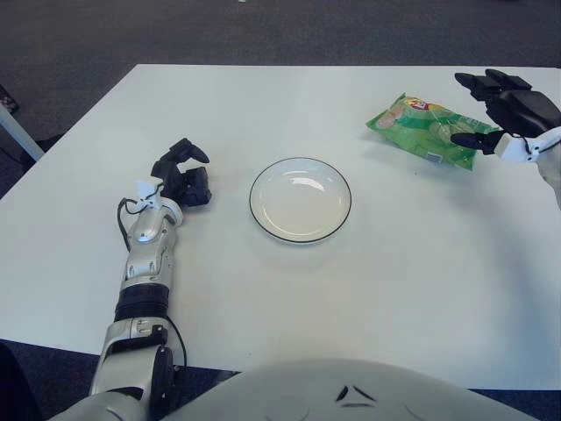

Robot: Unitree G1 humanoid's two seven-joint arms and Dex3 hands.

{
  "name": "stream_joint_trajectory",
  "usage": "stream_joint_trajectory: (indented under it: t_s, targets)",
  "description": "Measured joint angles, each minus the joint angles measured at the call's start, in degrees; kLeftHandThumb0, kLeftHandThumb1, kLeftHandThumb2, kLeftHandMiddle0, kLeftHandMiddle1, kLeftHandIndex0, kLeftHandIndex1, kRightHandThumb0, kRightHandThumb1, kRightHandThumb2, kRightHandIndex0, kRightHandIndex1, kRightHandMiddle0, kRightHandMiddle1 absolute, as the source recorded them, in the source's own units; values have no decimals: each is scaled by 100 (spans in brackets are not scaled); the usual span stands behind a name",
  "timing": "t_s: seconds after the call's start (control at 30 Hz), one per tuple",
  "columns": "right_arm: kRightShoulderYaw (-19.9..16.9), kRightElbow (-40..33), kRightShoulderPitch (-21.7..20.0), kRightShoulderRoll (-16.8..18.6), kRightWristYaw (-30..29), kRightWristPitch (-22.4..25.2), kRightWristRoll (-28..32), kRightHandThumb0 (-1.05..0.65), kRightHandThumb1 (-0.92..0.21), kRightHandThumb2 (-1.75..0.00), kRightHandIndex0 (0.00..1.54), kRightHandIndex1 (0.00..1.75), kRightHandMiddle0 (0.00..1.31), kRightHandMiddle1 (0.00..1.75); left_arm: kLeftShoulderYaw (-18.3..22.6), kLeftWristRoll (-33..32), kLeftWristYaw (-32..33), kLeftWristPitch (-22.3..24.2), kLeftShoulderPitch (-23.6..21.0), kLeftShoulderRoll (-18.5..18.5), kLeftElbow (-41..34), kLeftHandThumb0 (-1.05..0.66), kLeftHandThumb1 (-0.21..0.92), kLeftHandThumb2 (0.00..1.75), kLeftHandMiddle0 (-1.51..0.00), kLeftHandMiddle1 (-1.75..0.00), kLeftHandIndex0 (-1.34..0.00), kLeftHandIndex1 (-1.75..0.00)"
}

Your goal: Put the snack into the plate.

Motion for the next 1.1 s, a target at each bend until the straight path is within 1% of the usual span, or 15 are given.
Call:
stream_joint_trajectory:
  t_s: [0.1,0.17,0.37,0.53,0.67,0.87,1.1]
  targets:
    - [198,497,-456,31,-28,-113,-83,-103,-92,-65,1,0,0,20,-3,6,0,-16,0,1,-4,-52,22,143,-130,-175,-69,-175]
    - [287,735,-677,47,-112,-145,-150,-101,-92,-64,0,0,0,22,-3,6,0,-23,0,0,-6,-52,22,143,-130,-175,-69,-175]
    - [513,1215,-1086,144,-506,-239,-295,-100,-92,-60,0,0,0,22,1,5,0,-33,3,2,-7,-52,22,144,-130,-175,-69,-175]
    - [939,2306,-1802,538,-1026,-128,-629,-103,-92,-59,0,0,0,19,7,4,0,-45,21,13,-11,-52,22,144,-130,-175,-70,-175]
    - [1182,2880,-2141,761,-1272,-81,-730,-104,-92,-61,0,0,0,20,4,4,0,-77,16,12,-14,-52,21,144,-130,-175,-70,-175]
    - [1408,3457,-2375,1050,-1396,-107,-719,-105,-92,-64,0,0,0,27,-1,3,0,-79,23,10,-78,-52,21,145,-130,-175,-70,-175]
    - [1485,3794,-2382,1379,-1349,-72,-625,-104,-92,-68,1,1,0,35,-6,4,2,-75,83,7,-227,-52,21,144,-130,-175,-70,-175]
